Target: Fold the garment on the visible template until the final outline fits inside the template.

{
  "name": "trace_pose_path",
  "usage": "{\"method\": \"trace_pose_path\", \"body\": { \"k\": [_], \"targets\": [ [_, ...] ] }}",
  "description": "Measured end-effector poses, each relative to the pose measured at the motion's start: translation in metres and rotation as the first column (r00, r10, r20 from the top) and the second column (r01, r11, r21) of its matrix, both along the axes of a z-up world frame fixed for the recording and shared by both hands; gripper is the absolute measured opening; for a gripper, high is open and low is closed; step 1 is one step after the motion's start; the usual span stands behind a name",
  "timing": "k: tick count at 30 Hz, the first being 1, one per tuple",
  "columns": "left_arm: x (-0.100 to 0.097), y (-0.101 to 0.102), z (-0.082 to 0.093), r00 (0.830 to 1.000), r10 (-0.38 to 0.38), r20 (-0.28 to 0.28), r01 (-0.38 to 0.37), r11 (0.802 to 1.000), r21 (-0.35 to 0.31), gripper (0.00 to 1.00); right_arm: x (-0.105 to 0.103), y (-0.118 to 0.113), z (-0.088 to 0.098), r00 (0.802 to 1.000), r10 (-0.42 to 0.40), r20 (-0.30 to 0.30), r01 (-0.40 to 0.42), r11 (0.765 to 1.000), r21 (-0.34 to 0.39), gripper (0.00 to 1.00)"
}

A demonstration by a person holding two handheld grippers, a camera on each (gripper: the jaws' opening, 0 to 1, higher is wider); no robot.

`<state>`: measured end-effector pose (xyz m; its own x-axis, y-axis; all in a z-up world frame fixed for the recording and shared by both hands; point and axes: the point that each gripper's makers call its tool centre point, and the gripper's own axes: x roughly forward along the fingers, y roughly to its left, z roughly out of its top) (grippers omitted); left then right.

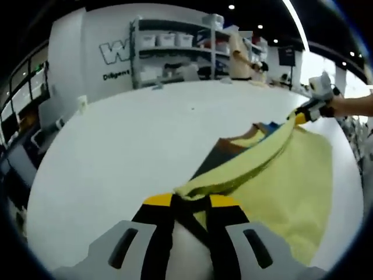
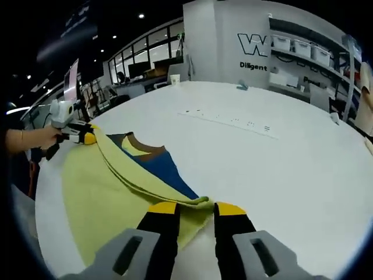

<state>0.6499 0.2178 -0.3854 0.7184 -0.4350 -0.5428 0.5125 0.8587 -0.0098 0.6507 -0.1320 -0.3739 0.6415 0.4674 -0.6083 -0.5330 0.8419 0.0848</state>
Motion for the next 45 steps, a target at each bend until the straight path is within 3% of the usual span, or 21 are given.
{"method": "trace_pose_path", "body": {
  "k": [6, 9, 12, 21, 29, 31, 37, 45],
  "targets": [
    [0.009, -0.002, 0.012, 0.998, 0.058, 0.014, -0.056, 0.995, -0.081, 0.14, 0.013, -0.004, 0.0, 0.994, -0.108, -0.015, 0.109, 0.992, 0.069, 0.17],
    [0.009, -0.001, 0.005, 0.997, 0.078, -0.016, -0.079, 0.994, -0.082, 0.12, 0.014, -0.001, -0.006, 0.991, -0.13, -0.027, 0.132, 0.988, 0.081, 0.13],
    [0.006, 0.003, 0.004, 0.993, 0.114, -0.029, -0.116, 0.991, -0.069, 0.14, 0.013, -0.001, -0.005, 0.989, -0.145, -0.026, 0.147, 0.987, 0.065, 0.18],
    [-0.009, 0.001, 0.003, 0.993, 0.104, -0.05, -0.108, 0.991, -0.078, 0.15, 0.008, -0.005, -0.005, 0.987, -0.159, -0.036, 0.161, 0.985, 0.061, 0.2],
    [-0.028, -0.005, 0.006, 0.994, 0.081, -0.071, -0.085, 0.995, -0.054, 0.21, -0.009, 0.001, -0.009, 0.989, -0.136, -0.051, 0.139, 0.989, 0.057, 0.23],
    [-0.049, -0.01, 0.011, 0.994, 0.069, -0.09, -0.073, 0.996, -0.044, 0.2, -0.02, 0.002, -0.01, 0.99, -0.13, -0.05, 0.132, 0.99, 0.043, 0.24],
    [-0.083, -0.012, 0.003, 0.99, 0.056, -0.127, -0.066, 0.995, -0.078, 0.2, -0.053, 0.006, -0.014, 0.987, -0.138, -0.081, 0.143, 0.988, 0.065, 0.24],
    [-0.109, -0.012, 0.005, 0.987, 0.079, -0.141, -0.095, 0.989, -0.111, 0.15, -0.088, 0.009, -0.011, 0.987, -0.136, -0.091, 0.141, 0.988, 0.056, 0.2]
  ]
}}
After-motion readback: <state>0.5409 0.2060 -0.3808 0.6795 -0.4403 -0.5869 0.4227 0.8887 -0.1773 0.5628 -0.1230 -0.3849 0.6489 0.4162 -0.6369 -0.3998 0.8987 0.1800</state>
